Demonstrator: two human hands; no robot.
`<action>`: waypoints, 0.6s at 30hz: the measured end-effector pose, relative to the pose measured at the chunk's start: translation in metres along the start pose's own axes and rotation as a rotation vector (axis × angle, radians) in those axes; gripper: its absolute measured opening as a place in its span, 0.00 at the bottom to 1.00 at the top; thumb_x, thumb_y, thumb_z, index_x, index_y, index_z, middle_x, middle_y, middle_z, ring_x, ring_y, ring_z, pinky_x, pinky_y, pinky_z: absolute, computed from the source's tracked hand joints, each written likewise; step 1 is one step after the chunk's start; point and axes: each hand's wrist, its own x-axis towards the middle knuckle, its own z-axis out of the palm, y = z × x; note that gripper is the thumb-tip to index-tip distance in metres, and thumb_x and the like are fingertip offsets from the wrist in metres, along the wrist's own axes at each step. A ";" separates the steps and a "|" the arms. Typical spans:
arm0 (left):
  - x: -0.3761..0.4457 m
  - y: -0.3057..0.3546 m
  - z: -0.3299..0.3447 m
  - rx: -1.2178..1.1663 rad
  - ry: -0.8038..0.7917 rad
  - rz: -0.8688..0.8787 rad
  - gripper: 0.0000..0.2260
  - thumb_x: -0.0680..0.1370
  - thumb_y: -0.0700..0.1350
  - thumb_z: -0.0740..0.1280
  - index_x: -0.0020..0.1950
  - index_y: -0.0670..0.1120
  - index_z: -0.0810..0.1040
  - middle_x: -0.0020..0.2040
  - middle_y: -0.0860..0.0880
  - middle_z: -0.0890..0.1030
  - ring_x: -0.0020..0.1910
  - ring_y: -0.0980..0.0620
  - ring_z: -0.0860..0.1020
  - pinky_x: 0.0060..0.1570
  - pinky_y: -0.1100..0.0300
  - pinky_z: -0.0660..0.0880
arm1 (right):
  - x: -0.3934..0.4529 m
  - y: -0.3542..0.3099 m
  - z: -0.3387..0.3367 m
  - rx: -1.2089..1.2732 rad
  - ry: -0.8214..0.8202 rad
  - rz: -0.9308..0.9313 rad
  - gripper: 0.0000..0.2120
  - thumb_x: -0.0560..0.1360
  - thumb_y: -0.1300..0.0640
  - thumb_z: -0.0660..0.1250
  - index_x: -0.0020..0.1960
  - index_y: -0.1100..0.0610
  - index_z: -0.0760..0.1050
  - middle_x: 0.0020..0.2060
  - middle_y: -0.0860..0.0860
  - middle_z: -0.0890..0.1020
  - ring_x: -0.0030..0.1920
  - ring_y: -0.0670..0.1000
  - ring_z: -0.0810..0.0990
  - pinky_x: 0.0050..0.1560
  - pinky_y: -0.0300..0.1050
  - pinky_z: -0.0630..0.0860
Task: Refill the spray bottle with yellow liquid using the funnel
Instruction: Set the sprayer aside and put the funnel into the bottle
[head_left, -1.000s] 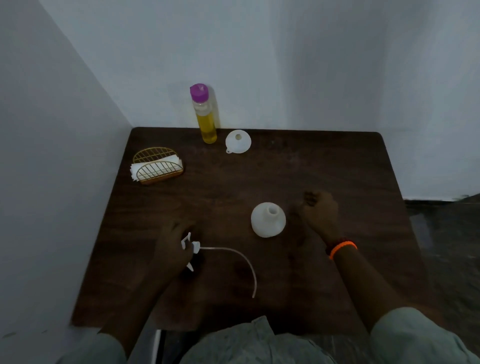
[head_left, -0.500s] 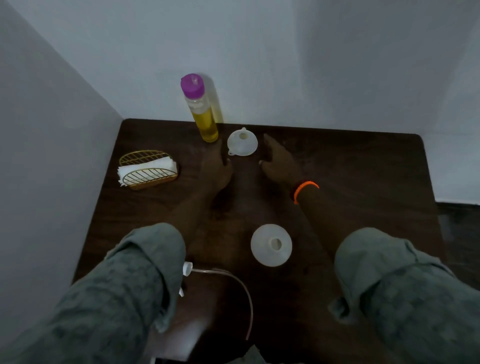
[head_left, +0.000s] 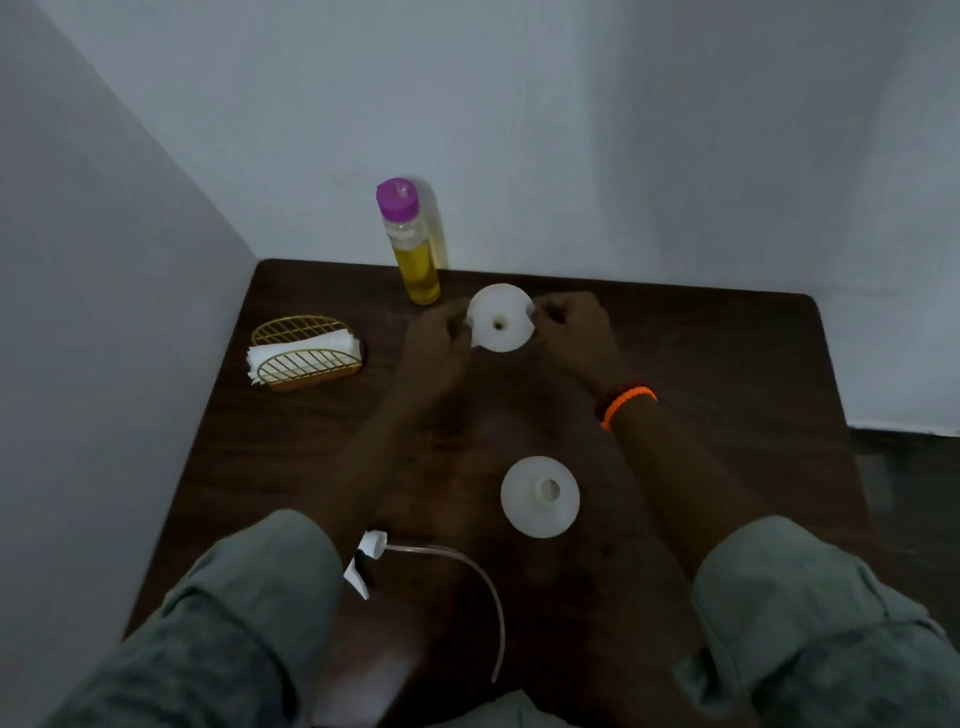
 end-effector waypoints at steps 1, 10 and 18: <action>-0.009 0.007 -0.005 -0.028 0.001 -0.002 0.16 0.83 0.42 0.62 0.70 0.43 0.76 0.64 0.46 0.81 0.62 0.53 0.78 0.60 0.60 0.75 | -0.010 -0.006 -0.008 0.017 0.017 0.000 0.12 0.79 0.53 0.67 0.55 0.59 0.84 0.48 0.54 0.86 0.50 0.50 0.84 0.51 0.45 0.81; -0.095 0.057 -0.042 -0.231 -0.092 -0.011 0.12 0.82 0.47 0.65 0.64 0.49 0.81 0.50 0.54 0.86 0.44 0.58 0.84 0.50 0.56 0.83 | -0.114 -0.037 -0.059 0.045 0.118 -0.074 0.09 0.77 0.54 0.70 0.43 0.58 0.85 0.34 0.49 0.86 0.36 0.44 0.85 0.40 0.42 0.83; -0.144 0.064 -0.041 -0.289 -0.168 -0.049 0.10 0.81 0.46 0.67 0.61 0.49 0.83 0.46 0.51 0.87 0.43 0.51 0.85 0.49 0.46 0.83 | -0.174 -0.029 -0.067 0.035 0.130 -0.032 0.07 0.76 0.53 0.71 0.39 0.50 0.83 0.33 0.47 0.85 0.34 0.41 0.84 0.37 0.38 0.81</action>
